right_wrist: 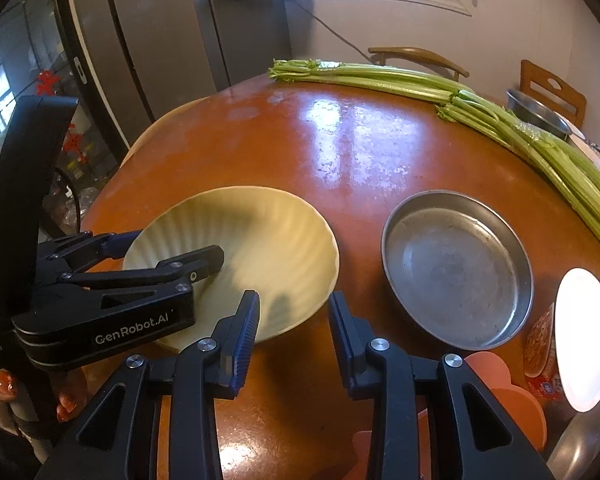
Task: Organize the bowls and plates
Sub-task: 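Lift and shift the cream shell bowl with the left tool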
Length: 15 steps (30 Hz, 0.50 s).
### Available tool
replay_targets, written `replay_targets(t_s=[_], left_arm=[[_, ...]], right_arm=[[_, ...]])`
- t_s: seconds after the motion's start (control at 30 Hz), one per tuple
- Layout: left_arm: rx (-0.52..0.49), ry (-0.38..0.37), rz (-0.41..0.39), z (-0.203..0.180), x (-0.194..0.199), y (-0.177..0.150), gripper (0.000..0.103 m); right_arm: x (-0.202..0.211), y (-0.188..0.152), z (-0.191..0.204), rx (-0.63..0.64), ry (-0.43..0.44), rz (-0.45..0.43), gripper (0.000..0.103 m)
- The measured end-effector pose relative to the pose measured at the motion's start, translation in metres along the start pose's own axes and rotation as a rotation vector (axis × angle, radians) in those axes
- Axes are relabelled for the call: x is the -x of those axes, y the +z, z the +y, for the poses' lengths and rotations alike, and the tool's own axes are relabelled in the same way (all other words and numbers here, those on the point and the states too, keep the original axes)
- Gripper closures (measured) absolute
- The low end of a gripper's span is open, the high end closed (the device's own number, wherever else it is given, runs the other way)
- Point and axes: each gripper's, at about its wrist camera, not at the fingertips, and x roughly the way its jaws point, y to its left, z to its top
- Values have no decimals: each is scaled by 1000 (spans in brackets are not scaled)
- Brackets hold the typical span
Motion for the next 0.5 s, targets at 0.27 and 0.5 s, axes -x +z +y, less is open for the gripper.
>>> replay_targets(t_s=[0.27, 0.5], left_arm=[[-15, 3, 20, -2, -7, -2, 37], [-26, -2, 24, -7, -11, -3, 37]], right_arm=[[-7, -3, -3, -20, 0, 29, 66], [-8, -3, -6, -37, -2, 32, 65]])
